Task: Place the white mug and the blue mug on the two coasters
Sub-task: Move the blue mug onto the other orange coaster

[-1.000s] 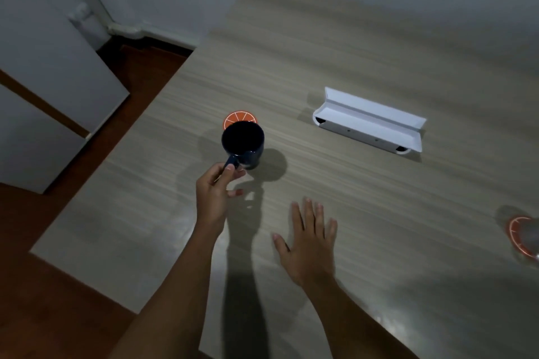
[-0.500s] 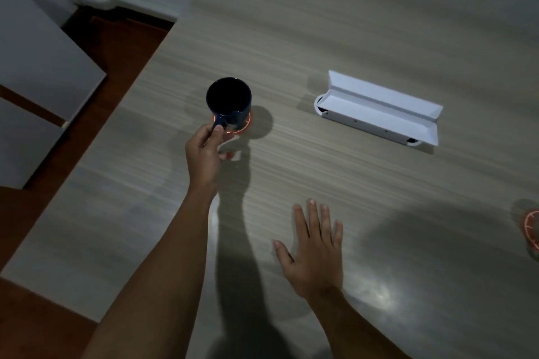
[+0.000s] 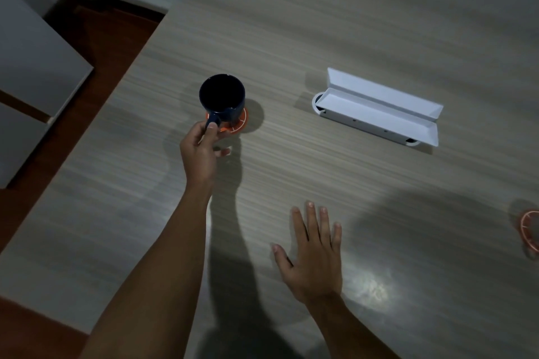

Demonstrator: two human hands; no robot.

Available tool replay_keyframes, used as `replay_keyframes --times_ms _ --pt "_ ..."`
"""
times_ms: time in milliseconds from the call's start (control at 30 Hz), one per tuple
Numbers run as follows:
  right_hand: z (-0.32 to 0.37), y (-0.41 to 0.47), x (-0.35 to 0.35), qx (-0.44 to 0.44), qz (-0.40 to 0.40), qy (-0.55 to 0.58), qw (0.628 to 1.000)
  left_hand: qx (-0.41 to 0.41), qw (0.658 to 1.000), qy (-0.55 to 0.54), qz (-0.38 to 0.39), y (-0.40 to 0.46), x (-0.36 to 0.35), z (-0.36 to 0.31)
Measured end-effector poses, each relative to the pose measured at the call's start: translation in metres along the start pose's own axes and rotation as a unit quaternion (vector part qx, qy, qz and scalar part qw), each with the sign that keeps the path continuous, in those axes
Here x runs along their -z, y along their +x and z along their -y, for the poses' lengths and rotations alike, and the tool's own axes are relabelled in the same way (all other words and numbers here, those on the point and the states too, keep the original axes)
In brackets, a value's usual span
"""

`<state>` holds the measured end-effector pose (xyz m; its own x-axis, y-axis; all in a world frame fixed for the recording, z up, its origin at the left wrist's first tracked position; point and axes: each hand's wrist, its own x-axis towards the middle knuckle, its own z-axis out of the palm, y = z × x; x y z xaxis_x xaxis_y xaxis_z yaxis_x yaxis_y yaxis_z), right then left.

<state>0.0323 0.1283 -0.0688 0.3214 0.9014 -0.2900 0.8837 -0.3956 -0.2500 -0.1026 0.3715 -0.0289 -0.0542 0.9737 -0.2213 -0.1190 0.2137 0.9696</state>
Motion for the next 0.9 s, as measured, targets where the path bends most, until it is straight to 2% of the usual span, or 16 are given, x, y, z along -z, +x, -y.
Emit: replay_keyframes --times_ms 167,900 --pt "0.0001 -0.0001 -0.0009 0.001 -0.005 -0.001 1.000 0.008 1.000 0.000 -0.014 0.0027 0.0045 0.0008" --pt "-0.0014 -0.0006 -0.0007 0.000 0.007 -0.007 1.000 -0.002 1.000 0.018 0.012 0.0056 0.0031 0.0061"
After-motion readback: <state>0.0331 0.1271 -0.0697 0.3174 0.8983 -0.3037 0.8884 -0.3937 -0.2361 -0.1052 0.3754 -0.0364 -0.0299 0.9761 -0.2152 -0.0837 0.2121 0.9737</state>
